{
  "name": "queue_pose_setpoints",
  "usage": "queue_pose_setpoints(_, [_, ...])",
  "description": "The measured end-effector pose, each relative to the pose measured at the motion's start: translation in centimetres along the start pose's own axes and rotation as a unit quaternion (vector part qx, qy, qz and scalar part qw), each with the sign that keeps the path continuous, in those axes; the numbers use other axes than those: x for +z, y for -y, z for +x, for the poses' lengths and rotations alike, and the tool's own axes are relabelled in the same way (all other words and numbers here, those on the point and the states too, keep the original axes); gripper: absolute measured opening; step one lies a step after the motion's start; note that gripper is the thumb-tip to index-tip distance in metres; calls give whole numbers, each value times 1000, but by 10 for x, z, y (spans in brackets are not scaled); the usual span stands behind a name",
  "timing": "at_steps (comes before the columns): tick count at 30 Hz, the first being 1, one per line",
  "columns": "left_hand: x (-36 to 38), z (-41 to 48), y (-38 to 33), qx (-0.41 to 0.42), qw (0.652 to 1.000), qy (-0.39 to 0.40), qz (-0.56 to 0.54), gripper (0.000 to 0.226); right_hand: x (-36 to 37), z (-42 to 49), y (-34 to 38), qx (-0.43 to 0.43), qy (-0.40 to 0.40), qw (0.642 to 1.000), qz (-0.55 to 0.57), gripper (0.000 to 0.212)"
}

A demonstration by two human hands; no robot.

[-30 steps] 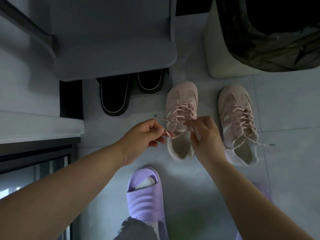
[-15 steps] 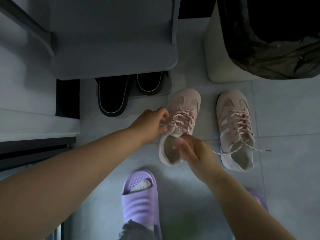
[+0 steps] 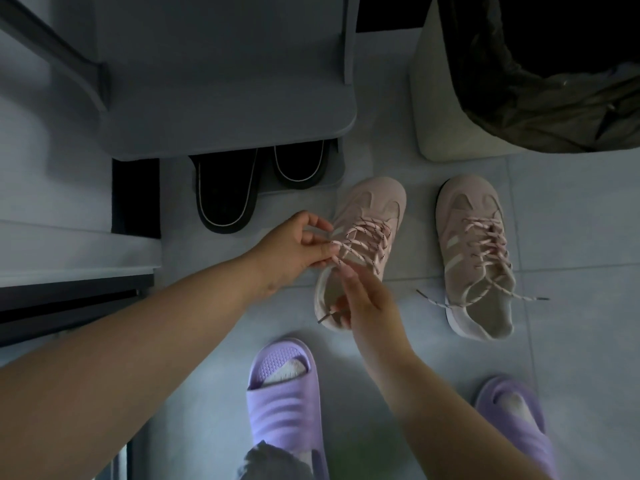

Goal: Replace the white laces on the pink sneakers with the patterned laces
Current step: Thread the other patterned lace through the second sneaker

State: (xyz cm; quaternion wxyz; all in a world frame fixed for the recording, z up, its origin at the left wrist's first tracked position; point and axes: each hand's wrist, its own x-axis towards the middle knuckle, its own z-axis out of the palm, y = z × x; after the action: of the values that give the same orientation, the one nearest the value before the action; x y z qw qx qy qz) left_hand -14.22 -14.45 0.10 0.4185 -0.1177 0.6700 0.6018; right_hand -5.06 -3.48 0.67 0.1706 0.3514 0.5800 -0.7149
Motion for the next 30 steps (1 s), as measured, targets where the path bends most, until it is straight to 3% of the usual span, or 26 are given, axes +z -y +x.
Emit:
queue_pose_setpoints(4, [-2,2,-2,17,998,2,53,22,-5,7,-9,-74,-75,992,-70,19])
queue_pose_setpoints(8, [-7,4,1,62,984,-22,163,26,-5,12,-10,-78,-69,988,-114,36])
queue_pose_setpoints(10, [-8,3,5,126,943,-47,304,22,-5,14,-9,-69,-69,987,-129,36])
queue_pose_setpoints(12, [-6,-1,8,235,857,-74,452,18,-3,16,-6,-60,-78,988,-118,30])
queue_pose_setpoints(14, [-4,-4,9,338,789,-32,512,25,0,19,-2,-46,-90,991,-89,24])
queue_pose_setpoints(15, [-2,-5,10,359,776,-4,518,31,2,22,-1,-46,-96,991,-77,23])
queue_pose_setpoints(18, [-2,-4,6,283,796,1,535,30,3,29,1,-73,-113,985,-107,24])
queue_pose_setpoints(21, [-9,3,0,199,793,-13,576,29,5,32,2,-92,-119,978,-146,13])
queue_pose_setpoints(25, [-14,7,-7,191,810,-51,552,20,2,33,-3,-93,-152,958,-223,18])
queue_pose_setpoints(30, [-10,3,-2,222,768,-80,595,19,3,35,-7,-64,-121,961,-240,6])
